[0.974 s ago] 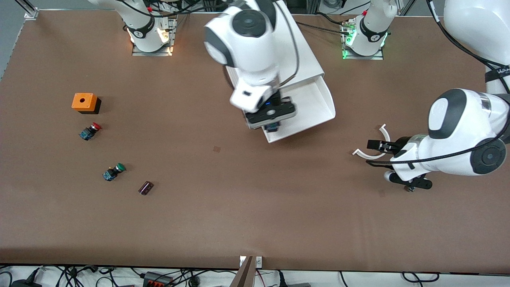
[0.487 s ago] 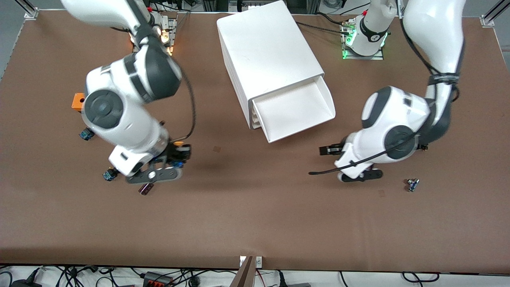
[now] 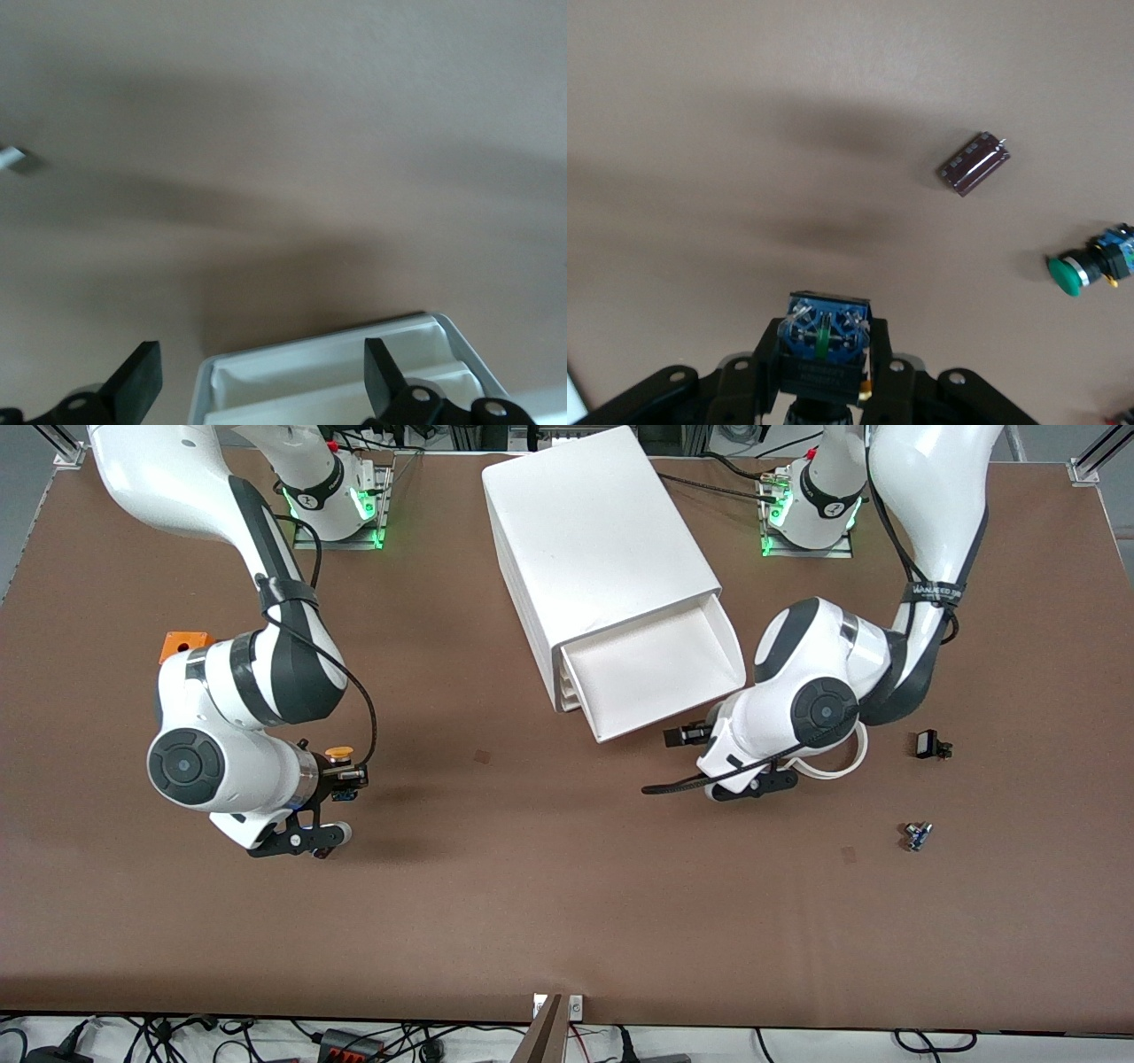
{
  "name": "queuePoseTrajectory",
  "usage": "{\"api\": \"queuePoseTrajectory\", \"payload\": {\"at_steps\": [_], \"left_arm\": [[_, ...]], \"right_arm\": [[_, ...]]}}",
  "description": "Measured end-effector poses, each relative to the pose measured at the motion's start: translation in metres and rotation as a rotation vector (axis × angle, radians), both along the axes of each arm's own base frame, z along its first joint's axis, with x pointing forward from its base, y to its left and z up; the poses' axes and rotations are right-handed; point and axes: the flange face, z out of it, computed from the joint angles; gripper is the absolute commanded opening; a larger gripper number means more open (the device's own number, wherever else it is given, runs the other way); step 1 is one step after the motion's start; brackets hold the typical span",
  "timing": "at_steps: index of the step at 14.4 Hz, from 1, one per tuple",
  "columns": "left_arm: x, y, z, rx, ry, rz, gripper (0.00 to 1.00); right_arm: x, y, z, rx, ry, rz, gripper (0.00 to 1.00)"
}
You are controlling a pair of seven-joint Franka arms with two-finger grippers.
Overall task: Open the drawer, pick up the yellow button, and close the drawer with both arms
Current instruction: 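Lift the button out with the right gripper while the left gripper closes drawer, then place the yellow-capped button on the table beside the other buttons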
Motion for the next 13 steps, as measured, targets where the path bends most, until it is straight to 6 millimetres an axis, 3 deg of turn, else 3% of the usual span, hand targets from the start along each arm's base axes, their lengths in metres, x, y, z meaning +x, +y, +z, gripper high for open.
{"api": "queuePoseTrajectory", "payload": {"at_steps": [4, 7, 13], "left_arm": [[-0.043, -0.036, -0.004, 0.004, 0.028, 0.001, 1.00], [-0.065, -0.049, -0.006, 0.005, 0.062, 0.001, 1.00], [-0.095, -0.062, -0.009, -0.007, 0.109, -0.033, 1.00]], "right_arm": [[-0.007, -0.026, -0.046, 0.028, 0.022, 0.129, 0.00], [-0.018, -0.041, -0.074, 0.042, 0.030, 0.185, 0.00], [-0.055, -0.039, -0.130, 0.051, -0.026, 0.199, 0.00]]}}
